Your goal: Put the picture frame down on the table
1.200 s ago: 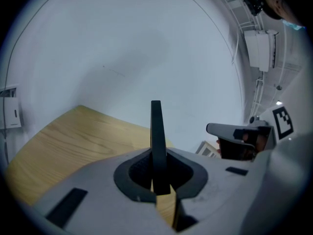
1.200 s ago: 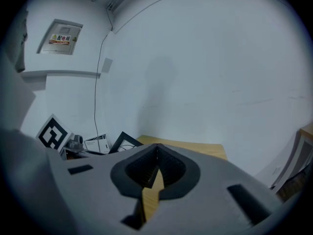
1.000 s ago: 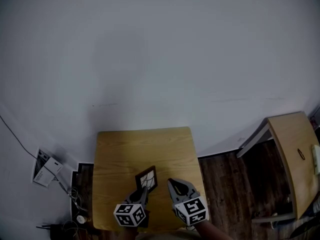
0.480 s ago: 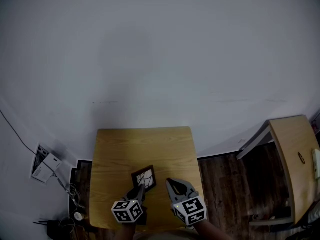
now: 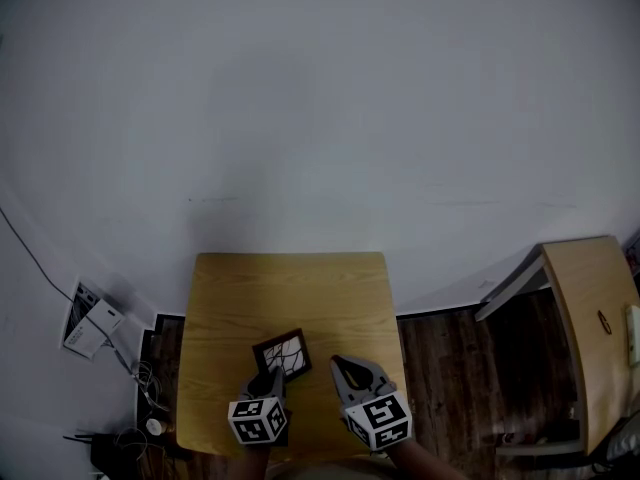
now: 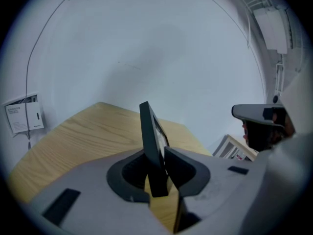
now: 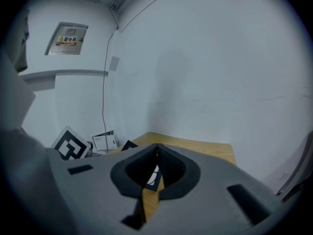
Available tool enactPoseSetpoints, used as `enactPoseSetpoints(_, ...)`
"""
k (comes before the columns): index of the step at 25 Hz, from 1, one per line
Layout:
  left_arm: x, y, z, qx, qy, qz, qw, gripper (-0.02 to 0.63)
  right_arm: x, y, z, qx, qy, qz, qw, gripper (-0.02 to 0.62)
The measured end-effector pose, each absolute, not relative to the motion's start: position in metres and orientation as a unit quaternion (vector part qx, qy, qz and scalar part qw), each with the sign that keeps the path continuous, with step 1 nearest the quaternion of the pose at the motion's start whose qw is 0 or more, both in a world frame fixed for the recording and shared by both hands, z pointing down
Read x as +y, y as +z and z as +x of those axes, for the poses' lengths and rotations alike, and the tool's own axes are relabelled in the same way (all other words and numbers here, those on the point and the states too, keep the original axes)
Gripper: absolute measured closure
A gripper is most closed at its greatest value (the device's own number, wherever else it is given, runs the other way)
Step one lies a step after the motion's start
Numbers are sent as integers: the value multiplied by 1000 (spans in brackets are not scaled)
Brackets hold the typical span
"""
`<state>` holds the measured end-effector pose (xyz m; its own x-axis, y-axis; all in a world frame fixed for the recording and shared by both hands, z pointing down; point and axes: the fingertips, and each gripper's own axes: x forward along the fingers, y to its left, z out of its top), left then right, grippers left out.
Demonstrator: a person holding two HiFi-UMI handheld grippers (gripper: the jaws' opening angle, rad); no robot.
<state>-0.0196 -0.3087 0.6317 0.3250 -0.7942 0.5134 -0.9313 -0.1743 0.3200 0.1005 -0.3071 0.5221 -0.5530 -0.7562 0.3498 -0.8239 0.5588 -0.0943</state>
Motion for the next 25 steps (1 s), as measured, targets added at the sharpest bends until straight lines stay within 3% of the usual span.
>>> enactPoseSetpoints(25, -295, 676, -72, -651, 173, 667, 318, 382, -305, 535, 100, -880, 130, 433, 147, 595)
